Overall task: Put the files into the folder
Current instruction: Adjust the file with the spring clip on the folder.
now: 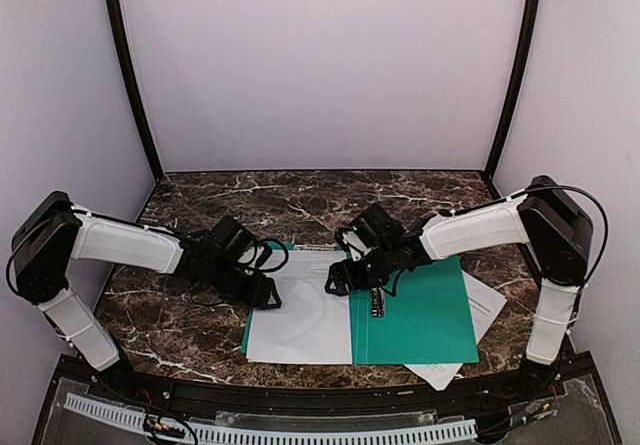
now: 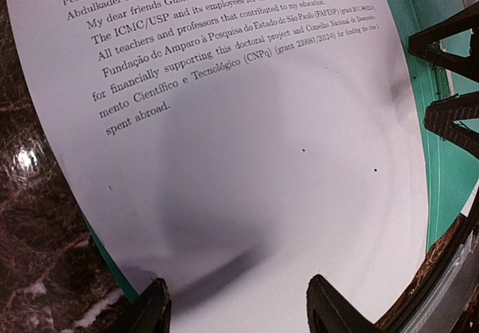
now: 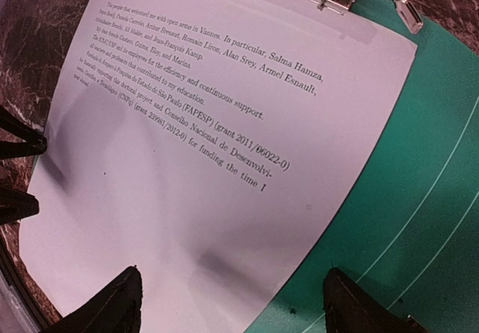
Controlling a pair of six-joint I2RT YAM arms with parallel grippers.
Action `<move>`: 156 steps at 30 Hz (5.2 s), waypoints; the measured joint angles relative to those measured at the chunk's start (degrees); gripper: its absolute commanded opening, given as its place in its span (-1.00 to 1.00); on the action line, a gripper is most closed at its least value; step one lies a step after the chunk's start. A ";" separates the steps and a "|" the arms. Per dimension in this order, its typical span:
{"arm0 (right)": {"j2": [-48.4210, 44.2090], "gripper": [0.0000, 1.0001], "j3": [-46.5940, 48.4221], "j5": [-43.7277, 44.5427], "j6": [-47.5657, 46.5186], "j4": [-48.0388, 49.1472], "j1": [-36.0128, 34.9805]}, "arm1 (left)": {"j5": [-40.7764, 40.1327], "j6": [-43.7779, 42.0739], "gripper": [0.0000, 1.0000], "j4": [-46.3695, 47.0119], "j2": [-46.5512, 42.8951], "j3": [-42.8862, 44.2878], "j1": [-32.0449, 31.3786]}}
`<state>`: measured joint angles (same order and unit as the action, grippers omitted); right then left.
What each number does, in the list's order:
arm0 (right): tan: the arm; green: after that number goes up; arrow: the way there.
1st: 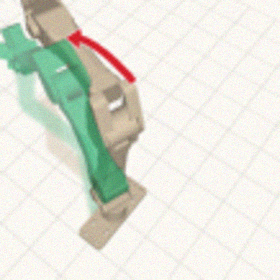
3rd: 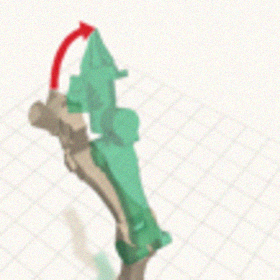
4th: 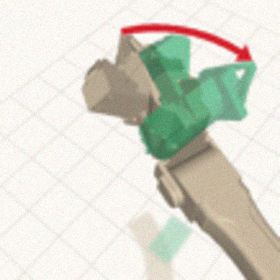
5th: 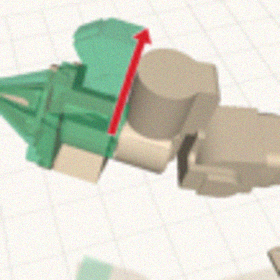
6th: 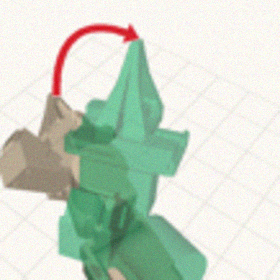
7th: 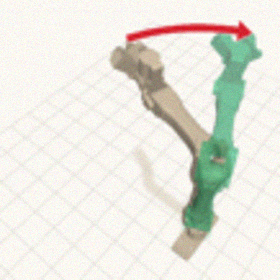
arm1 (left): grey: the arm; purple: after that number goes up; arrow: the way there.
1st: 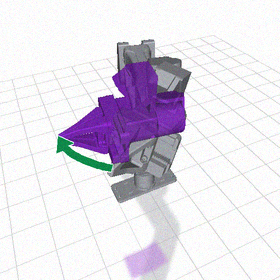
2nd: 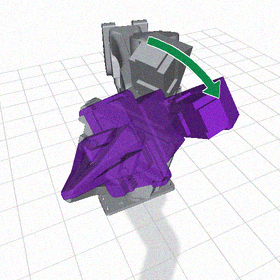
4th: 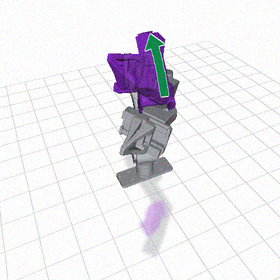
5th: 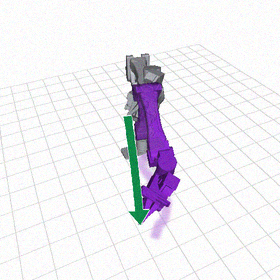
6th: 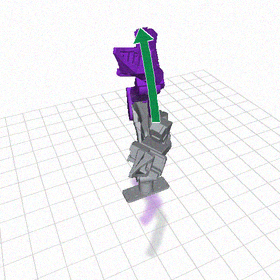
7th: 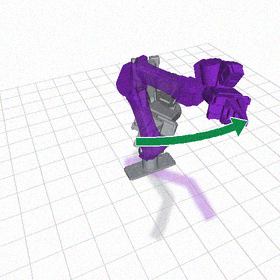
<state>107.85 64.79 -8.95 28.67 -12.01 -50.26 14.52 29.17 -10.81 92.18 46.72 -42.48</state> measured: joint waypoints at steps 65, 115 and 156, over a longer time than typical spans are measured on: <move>1.18 0.59 0.44 -0.20 0.42 2.51 -0.33 | 3.04 3.65 0.35 2.19 -7.63 -8.63 0.15; -7.32 0.76 -3.65 8.37 -7.39 -1.27 -6.16 | 5.27 2.82 0.33 7.39 -1.36 -3.82 0.37; 11.41 0.68 18.25 28.30 -23.52 -15.28 -29.77 | -7.76 -0.90 0.65 -3.21 -18.18 -4.63 3.93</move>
<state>119.26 83.05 19.35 5.15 -27.29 -80.03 6.76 28.27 -14.02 74.00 42.09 -38.54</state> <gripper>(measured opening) 0.844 0.824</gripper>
